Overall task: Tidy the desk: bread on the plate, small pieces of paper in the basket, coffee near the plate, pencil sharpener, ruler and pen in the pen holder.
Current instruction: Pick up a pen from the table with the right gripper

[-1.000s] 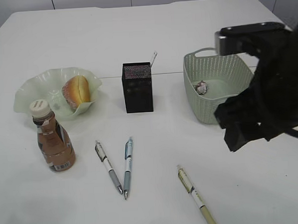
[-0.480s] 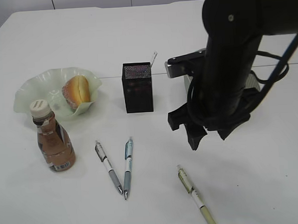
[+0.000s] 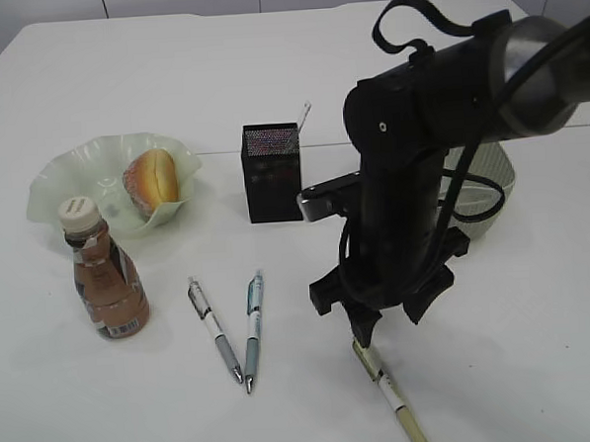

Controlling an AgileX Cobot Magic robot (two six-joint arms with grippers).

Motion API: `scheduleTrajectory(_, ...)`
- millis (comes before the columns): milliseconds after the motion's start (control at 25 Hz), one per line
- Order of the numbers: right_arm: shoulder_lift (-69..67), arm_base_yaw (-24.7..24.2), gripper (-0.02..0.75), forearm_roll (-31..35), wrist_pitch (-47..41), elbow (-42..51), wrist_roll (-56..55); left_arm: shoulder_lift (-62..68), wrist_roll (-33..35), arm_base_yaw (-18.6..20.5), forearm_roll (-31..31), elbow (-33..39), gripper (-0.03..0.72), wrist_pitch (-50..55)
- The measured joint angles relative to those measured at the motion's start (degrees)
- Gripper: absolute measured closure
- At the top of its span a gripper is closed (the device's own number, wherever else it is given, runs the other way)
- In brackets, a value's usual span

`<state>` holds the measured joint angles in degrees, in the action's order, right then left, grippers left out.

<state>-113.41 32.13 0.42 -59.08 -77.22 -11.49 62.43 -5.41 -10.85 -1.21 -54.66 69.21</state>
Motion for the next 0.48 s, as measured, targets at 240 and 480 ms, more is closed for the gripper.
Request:
scheduleTrajectory(240, -1.5, 1.7, 0.266, 0.9, 1.5, -0.1, 1.0, 0.0, -0.1, 0.0, 0.0, 0.0, 0.255, 0.6)
scheduleTrajectory(480, -3.6, 1.9, 0.266, 2.3, 2.9, -0.1, 1.0, 0.0, -0.1, 0.0, 0.0, 0.0, 0.255, 0.6)
